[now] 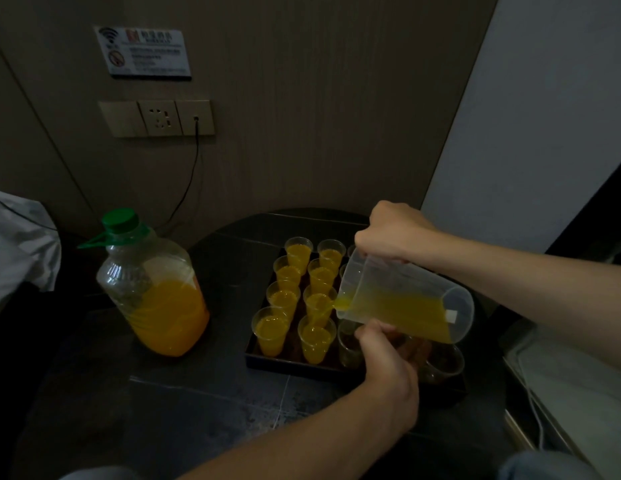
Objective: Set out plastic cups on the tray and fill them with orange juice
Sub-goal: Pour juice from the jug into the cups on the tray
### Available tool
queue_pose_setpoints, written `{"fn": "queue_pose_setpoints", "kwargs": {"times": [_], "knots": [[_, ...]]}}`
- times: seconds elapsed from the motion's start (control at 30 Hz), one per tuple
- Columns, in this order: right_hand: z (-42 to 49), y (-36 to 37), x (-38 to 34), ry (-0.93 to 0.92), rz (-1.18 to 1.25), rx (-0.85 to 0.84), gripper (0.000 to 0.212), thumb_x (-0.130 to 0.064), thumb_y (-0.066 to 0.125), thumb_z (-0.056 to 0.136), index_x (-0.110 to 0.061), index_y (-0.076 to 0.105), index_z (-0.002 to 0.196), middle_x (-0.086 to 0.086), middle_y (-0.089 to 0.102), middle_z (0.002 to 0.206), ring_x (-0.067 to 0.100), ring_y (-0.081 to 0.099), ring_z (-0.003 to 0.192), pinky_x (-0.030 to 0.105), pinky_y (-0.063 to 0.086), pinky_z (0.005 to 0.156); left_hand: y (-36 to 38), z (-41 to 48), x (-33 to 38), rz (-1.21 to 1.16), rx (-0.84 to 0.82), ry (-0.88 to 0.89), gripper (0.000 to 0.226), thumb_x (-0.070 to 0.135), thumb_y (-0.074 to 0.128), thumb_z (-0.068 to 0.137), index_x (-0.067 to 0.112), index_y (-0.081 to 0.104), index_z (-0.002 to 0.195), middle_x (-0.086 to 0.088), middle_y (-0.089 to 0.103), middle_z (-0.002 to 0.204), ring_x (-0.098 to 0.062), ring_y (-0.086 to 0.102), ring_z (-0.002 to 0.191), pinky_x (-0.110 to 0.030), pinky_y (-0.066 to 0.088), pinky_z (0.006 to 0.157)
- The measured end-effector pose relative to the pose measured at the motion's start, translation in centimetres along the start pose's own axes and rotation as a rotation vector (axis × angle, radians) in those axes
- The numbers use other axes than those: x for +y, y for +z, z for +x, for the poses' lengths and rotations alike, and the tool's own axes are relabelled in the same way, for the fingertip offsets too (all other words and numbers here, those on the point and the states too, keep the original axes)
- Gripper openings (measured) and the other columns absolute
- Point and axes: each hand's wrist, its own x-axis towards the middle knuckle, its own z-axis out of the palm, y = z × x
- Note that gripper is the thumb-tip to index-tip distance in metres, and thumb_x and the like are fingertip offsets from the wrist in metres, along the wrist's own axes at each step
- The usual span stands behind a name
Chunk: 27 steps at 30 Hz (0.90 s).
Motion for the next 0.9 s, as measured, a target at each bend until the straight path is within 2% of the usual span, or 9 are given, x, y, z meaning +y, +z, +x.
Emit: {"fn": "queue_pose_setpoints", "kwargs": {"times": [0.13,0.5,0.6,0.8,0.9], "knots": [[-0.1,0.1,0.0,0.002,0.002,-0.002,0.022,-0.024,0.064,0.089,-0.012,0.061,0.071,0.002,0.054,0.059,0.018,0.055,0.056,0.028,0.043,0.053,-0.1,0.1,-0.1,0.006,-0.013,0.013,0.046,0.02,0.048,0.092,0.011,0.052,0.137,-0.024,0.064,0.125,-0.041,0.065,0.111,-0.055,0.051,0.102],[-0.2,0.4,1.0,0.042,0.081,-0.008,0.022,-0.024,0.062,0.09,-0.013,0.061,0.072,0.001,0.053,0.061,0.016,0.052,0.055,0.026,0.038,0.05,-0.9,-0.9,0.3,0.056,-0.044,-0.013,0.037,0.017,0.046,0.096,0.009,0.059,0.13,-0.023,0.067,0.12,-0.041,0.066,0.111,-0.057,0.049,0.105],[-0.3,0.4,1.4,0.069,0.122,-0.013,0.019,-0.025,0.063,0.091,-0.012,0.063,0.076,0.002,0.057,0.064,0.017,0.057,0.059,0.026,0.039,0.05,-1.2,-1.2,0.7,0.066,-0.037,-0.03,0.036,0.018,0.042,0.098,0.008,0.058,0.128,-0.023,0.067,0.118,-0.042,0.064,0.112,-0.057,0.046,0.107],[-1.0,0.2,2.6,0.133,0.245,-0.029,0.02,-0.029,0.067,0.091,-0.012,0.067,0.079,0.002,0.058,0.066,0.017,0.056,0.059,0.027,0.038,0.05,-1.4,-2.6,1.9,0.115,-0.012,-0.024,0.037,0.014,0.043,0.093,0.008,0.058,0.127,-0.023,0.066,0.123,-0.044,0.065,0.112,-0.058,0.05,0.104],[-1.1,-0.5,2.6,0.152,0.303,-0.034,0.022,-0.027,0.069,0.09,-0.013,0.063,0.073,0.002,0.054,0.064,0.017,0.052,0.058,0.028,0.037,0.051,-1.0,-3.3,3.0,0.169,0.009,-0.011,0.041,0.013,0.044,0.092,0.009,0.055,0.132,-0.024,0.065,0.126,-0.043,0.065,0.112,-0.058,0.052,0.101]]}}
